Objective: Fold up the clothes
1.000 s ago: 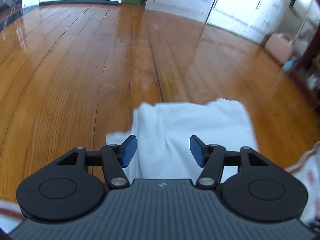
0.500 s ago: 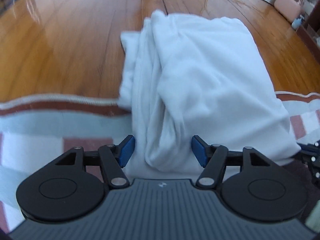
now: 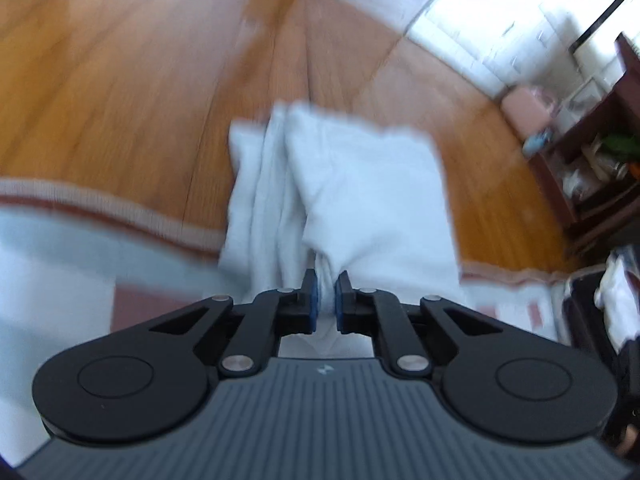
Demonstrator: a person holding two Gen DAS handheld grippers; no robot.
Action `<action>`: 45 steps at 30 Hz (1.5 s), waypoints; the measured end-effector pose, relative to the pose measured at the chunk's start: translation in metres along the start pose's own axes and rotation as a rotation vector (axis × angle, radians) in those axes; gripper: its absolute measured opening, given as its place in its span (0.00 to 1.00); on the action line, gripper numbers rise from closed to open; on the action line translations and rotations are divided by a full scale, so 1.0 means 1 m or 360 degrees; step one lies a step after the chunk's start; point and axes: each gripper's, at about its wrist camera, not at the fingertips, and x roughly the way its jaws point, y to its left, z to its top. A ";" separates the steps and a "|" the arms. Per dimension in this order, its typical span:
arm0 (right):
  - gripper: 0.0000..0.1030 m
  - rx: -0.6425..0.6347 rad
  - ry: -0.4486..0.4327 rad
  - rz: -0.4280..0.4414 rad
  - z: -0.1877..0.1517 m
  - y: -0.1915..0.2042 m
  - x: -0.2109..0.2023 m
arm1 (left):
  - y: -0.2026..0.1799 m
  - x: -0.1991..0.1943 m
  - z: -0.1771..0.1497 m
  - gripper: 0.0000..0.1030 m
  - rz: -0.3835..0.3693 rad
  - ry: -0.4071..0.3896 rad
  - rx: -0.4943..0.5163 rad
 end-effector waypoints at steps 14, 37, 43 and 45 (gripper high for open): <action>0.46 0.0226 -0.0213 0.0272 0.062 -0.030 -0.004 | -0.036 -0.002 0.000 0.27 0.0022 -0.0212 0.0298; 0.62 0.0111 -0.0027 0.0238 0.088 -0.031 0.035 | -0.054 0.055 -0.019 0.46 0.0162 0.0254 0.0479; 0.72 -0.0131 -0.0011 0.0078 0.106 -0.054 0.103 | -0.063 0.029 0.000 0.48 -0.0051 -0.0171 0.0496; 0.72 0.0078 -0.0050 0.0140 0.109 -0.077 0.105 | -0.061 0.036 0.014 0.50 -0.0082 -0.0255 0.0453</action>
